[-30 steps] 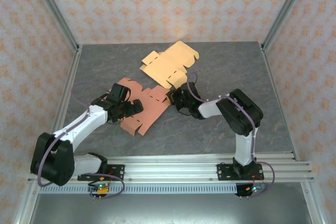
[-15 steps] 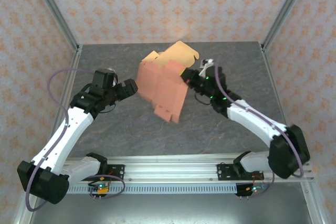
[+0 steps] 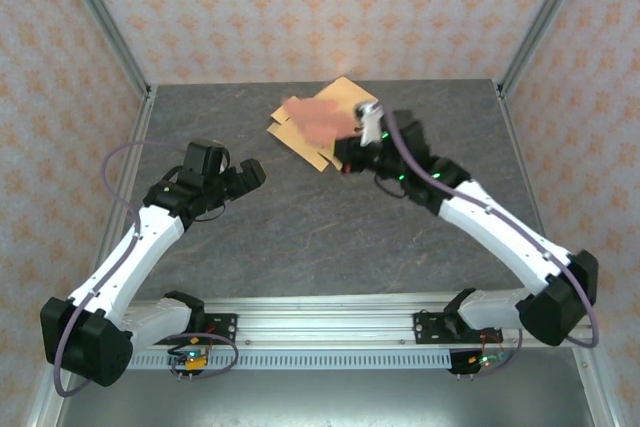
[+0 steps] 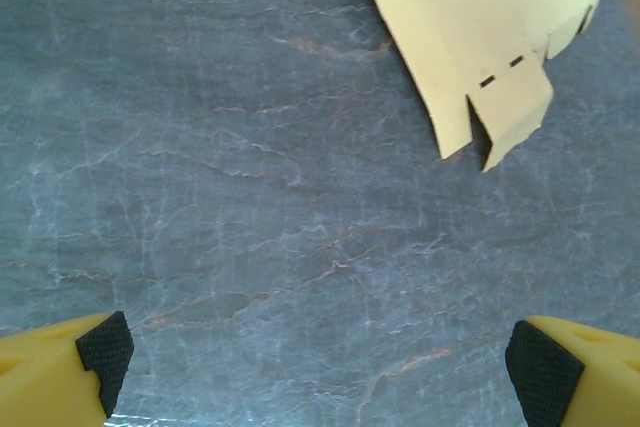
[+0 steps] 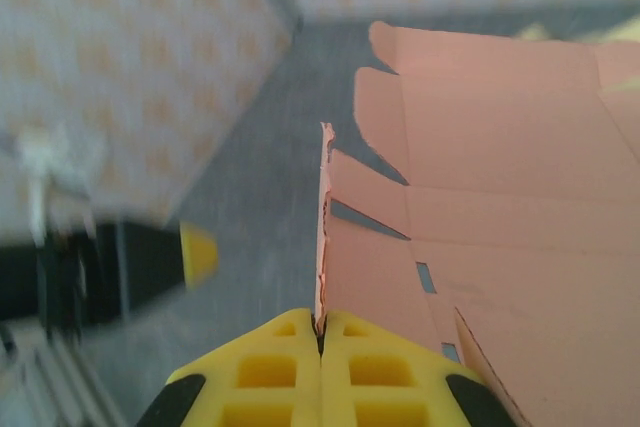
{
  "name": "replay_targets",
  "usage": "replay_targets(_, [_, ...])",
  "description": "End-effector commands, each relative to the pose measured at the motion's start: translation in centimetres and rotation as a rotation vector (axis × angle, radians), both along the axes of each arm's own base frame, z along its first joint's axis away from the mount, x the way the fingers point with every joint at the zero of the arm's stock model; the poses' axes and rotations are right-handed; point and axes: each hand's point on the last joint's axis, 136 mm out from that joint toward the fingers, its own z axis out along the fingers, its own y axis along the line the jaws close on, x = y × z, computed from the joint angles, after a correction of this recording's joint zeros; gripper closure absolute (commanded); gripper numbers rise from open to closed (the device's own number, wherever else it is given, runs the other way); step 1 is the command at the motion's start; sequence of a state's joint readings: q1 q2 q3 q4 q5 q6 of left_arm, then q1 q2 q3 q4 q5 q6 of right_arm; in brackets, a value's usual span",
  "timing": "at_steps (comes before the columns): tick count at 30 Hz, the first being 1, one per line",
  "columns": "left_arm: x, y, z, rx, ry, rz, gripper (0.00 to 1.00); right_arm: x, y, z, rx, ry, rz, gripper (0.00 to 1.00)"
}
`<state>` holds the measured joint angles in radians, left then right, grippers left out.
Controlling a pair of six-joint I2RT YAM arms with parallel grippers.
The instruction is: Fold the paper box
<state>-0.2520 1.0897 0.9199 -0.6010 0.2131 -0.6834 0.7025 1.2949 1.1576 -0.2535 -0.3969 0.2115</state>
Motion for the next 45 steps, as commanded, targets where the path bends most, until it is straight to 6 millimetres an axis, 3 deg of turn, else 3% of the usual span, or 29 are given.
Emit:
replay_targets(1, [-0.1,2.0,-0.7,0.035,0.013,0.065,0.0,-3.8,2.3,-1.5,-0.038,-0.01,0.187,1.0])
replay_targets(5, [-2.3,7.6,0.2,0.202,0.025,0.242,0.0,-6.6,2.1,-2.6,-0.108,-0.069,0.36,1.0])
replay_targets(7, [-2.9,8.9,1.4,0.234,-0.019,0.279,0.0,-10.5,1.8,-4.8,-0.165,-0.189,0.634,1.0])
replay_targets(8, [-2.9,8.9,1.9,0.227,-0.051,0.274,0.0,-11.3,1.1,-6.2,-0.222,-0.254,0.707,1.0])
replay_targets(10, [-2.4,8.3,2.2,0.195,-0.091,0.25,0.0,-9.7,-0.6,-9.1,-0.357,-0.28,0.642,1.0])
replay_targets(13, [-1.5,6.9,1.2,0.143,-0.087,0.205,0.0,-8.9,-3.2,-11.8,-0.503,-0.294,0.659,1.0])
replay_targets(17, [-0.1,5.8,-0.4,0.132,-0.045,0.141,0.0,-7.6,-4.9,-8.8,-0.48,-0.402,0.59,1.0])
replay_targets(18, [0.3,5.5,-0.8,0.125,-0.04,0.13,0.0,-6.4,-5.5,-8.0,-0.497,-0.436,0.512,0.89])
replay_targets(19, [0.7,5.1,-1.2,0.112,-0.033,0.118,0.0,-4.3,-6.7,-7.2,-0.527,-0.45,0.358,0.58])
replay_targets(20, [1.1,4.7,-1.7,0.095,-0.02,0.107,0.0,-1.1,-9.3,-6.4,-0.59,-0.438,0.123,0.22])
replay_targets(22, [1.7,3.5,-2.7,0.059,0.004,0.075,0.0,3.0,-15.2,-5.0,-0.599,-0.309,-0.288,0.19])
replay_targets(23, [1.9,2.8,-3.2,0.055,0.013,0.054,0.0,3.9,-18.5,-4.9,-0.556,-0.186,-0.471,0.21])
replay_targets(25, [2.1,1.6,-3.9,0.066,0.011,0.016,0.0,3.5,-21.5,-5.6,-0.438,0.007,-0.667,0.21])
replay_targets(29, [2.2,-0.4,-5.1,0.063,0.019,-0.028,0.0,1.3,-20.7,-8.5,-0.217,0.289,-0.754,0.13])
replay_targets(31, [2.2,-0.6,-5.5,0.069,0.033,-0.036,0.0,1.2,-19.6,-10.3,-0.137,0.4,-0.695,0.1])
replay_targets(33, [2.1,-0.6,-5.7,0.076,0.036,-0.04,0.0,1.8,-20.2,-11.8,-0.142,0.435,-0.67,0.09])
replay_targets(36, [2.0,-0.8,-5.5,0.075,0.025,-0.059,0.0,3.0,-22.7,-15.0,-0.282,0.485,-0.677,0.21])
replay_targets(39, [2.2,-2.6,-6.0,0.021,0.014,-0.137,0.01,3.5,-22.6,-16.9,-0.355,0.547,-0.616,0.32])
replay_targets(45, [2.9,-8.3,-8.9,0.03,0.071,-0.37,0.09,3.4,-21.9,-19.6,-0.305,0.609,-0.615,0.33])
